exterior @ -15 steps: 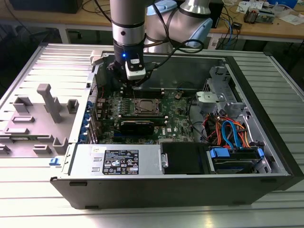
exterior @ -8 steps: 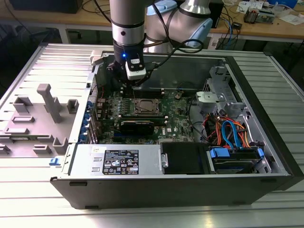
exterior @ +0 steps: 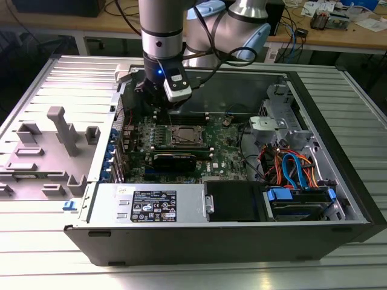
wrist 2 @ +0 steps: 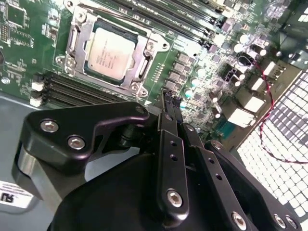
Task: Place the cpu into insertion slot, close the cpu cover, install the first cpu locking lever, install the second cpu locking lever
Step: 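Install the first cpu locking lever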
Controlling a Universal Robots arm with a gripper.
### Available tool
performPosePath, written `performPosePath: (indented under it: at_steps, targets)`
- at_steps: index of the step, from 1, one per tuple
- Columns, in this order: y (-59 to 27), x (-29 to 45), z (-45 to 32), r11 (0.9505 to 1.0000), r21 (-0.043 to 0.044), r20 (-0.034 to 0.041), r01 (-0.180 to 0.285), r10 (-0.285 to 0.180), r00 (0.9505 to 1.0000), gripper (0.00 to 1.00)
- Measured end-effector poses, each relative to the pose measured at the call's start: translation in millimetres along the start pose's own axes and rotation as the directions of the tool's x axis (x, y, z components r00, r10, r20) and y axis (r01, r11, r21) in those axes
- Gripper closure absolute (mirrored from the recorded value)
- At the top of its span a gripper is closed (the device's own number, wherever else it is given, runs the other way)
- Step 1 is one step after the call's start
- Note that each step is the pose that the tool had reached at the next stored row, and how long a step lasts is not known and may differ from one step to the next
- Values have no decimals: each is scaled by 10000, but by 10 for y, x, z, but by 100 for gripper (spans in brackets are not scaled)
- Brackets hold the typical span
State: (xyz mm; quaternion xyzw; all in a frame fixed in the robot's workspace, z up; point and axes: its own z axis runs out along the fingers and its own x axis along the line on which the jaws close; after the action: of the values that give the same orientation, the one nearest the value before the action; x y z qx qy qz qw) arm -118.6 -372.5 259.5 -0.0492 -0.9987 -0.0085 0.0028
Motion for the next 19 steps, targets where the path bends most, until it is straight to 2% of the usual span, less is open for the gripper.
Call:
performPosePath:
  at_steps: [5, 8, 11, 12, 17, 19]
  targets:
    - [2, 60, -44, 9999, -4, -1, 154, -154, 9999, 89]
    - [4, 61, -45, 9980, 0, -10, 630, -630, 9980, 89]
    - [9, 61, -44, 9936, 3, -19, 1128, -1128, 9936, 89]
    - [33, 68, -44, 9913, 4, -23, 1314, -1314, 9913, 89]
    - [149, 87, -41, 9911, 7, -23, 1329, -1329, 9911, 89]
    - [169, 88, -39, 9911, 6, -23, 1329, -1329, 9911, 89]
